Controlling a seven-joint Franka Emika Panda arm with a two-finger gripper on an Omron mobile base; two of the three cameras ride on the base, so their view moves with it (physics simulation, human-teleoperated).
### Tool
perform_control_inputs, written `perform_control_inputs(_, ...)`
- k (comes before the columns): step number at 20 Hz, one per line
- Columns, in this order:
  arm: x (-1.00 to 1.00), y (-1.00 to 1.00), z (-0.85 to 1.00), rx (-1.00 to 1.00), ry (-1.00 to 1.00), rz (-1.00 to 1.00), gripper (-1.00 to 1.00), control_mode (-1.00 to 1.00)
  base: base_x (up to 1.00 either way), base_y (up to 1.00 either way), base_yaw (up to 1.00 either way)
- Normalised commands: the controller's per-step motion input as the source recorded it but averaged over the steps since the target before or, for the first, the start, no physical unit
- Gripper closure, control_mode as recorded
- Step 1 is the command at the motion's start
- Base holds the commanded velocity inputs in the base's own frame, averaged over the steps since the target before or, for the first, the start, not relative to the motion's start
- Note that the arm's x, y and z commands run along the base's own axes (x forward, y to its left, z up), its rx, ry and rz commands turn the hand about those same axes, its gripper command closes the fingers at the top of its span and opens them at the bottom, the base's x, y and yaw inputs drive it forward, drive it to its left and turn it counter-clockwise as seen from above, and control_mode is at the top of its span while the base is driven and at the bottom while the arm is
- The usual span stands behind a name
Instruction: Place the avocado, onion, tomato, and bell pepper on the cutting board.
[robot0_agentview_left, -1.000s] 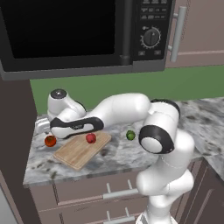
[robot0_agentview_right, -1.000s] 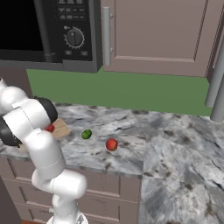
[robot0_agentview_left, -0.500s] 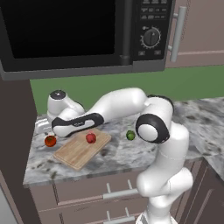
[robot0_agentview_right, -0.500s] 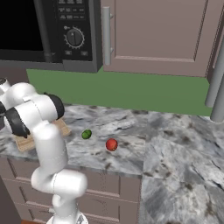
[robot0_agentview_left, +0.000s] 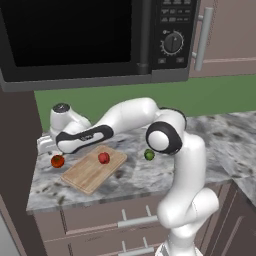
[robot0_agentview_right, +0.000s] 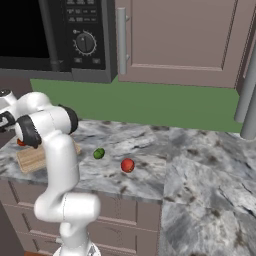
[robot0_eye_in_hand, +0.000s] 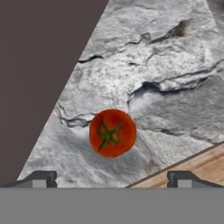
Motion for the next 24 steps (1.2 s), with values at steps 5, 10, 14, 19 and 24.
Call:
perform_control_inputs(5,0.08,0.10,-0.02,-0.03,0.00,0.00,-1.00,-1.00,0.00,0.00,0.00)
perform_control_inputs(10,0.02,0.00,-0.06,-0.03,0.00,0.00,-1.00,-1.00,0.00,0.00,0.00)
perform_control_inputs(14,0.04,0.00,-0.16,-0.03,0.01,0.00,-1.00,-1.00,0.00,0.00,0.00)
perform_control_inputs(19,0.08,0.00,-0.19,-0.03,0.02,0.00,-1.00,-1.00,0.00,0.00,0.00)
perform_control_inputs(24,0.06,0.00,-0.19,-0.02,0.02,0.00,-1.00,-1.00,0.00,0.00,0.00)
